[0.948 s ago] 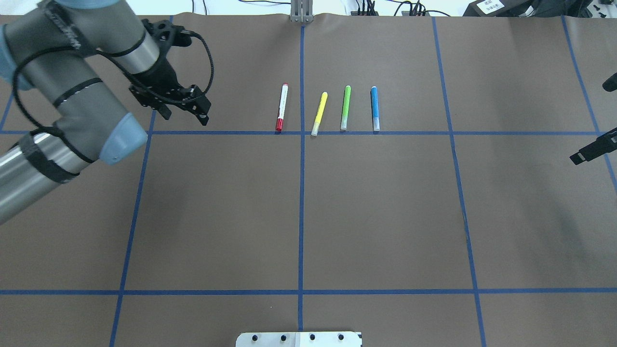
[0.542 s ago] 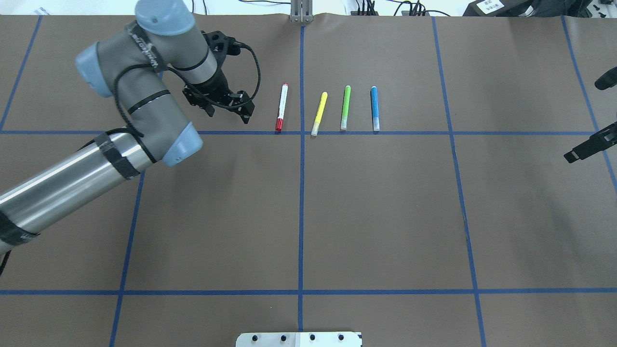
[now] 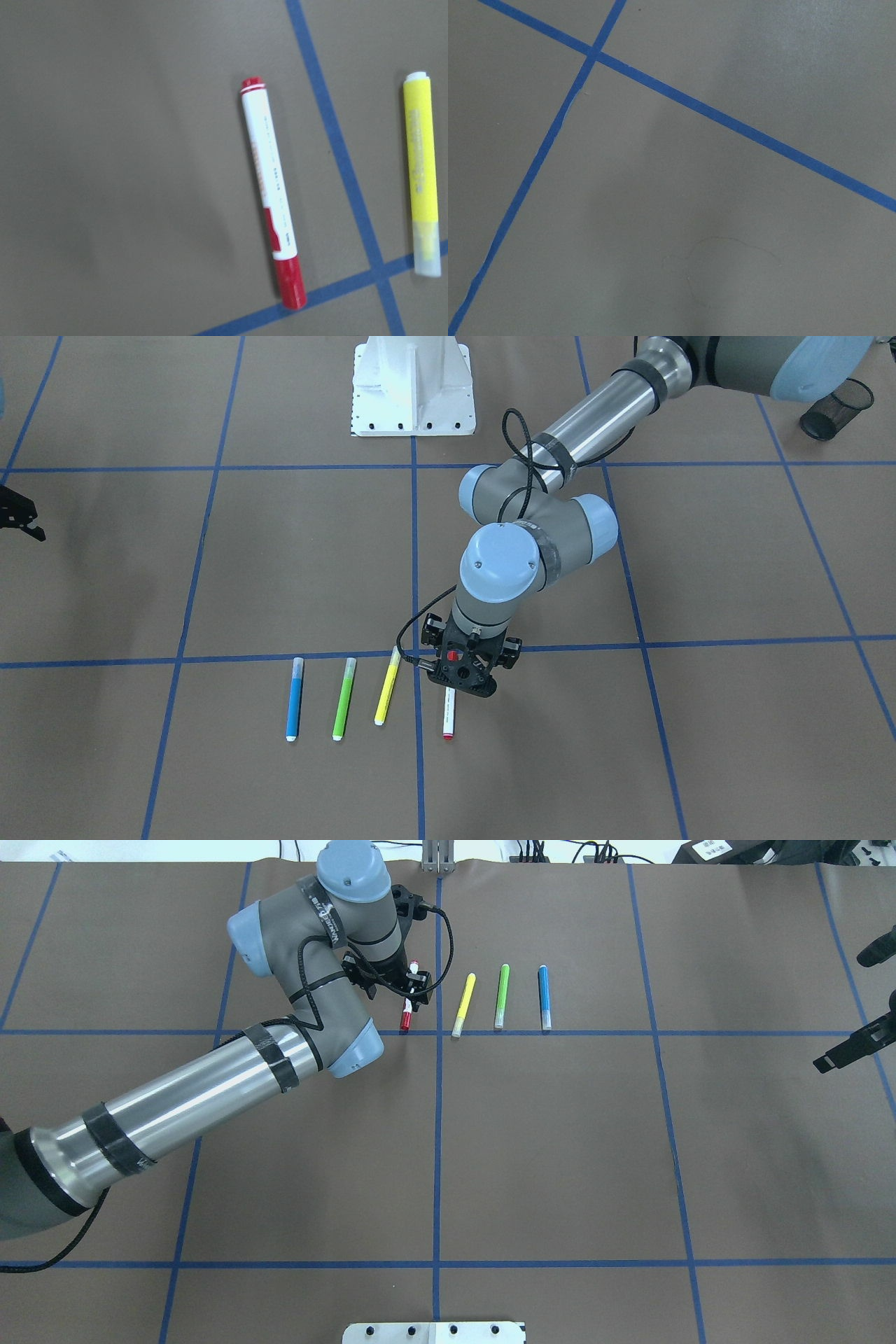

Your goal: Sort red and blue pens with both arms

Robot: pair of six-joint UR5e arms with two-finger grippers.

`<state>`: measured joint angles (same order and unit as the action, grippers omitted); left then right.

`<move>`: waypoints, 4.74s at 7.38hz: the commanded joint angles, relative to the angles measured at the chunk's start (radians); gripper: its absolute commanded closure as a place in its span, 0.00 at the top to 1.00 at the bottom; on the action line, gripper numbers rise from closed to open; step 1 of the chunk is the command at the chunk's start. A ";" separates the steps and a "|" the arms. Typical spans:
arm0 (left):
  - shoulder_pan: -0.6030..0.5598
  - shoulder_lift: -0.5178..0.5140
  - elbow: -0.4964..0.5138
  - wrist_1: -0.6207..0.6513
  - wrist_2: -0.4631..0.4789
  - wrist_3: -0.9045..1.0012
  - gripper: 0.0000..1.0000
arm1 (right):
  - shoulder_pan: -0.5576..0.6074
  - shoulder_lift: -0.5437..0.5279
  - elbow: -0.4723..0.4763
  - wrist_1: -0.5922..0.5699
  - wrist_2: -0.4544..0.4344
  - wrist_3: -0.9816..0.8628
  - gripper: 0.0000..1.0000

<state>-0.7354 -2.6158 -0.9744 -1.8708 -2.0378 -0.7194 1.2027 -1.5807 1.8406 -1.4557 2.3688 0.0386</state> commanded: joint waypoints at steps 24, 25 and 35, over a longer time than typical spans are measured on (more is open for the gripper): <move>-0.718 0.968 -0.460 -0.031 -0.225 0.571 0.00 | -0.098 0.229 -0.113 0.003 -0.082 0.287 1.00; -0.824 1.056 -0.458 -0.005 -0.226 0.698 0.00 | -0.119 0.238 -0.116 0.018 -0.082 0.340 1.00; -1.039 1.192 -0.543 1.218 -0.145 1.268 0.00 | -0.250 0.355 -0.170 0.100 -0.092 0.657 0.99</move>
<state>-1.7680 -1.4358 -1.5127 -0.7816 -2.1859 0.5062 0.9678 -1.2612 1.6830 -1.3566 2.2833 0.6296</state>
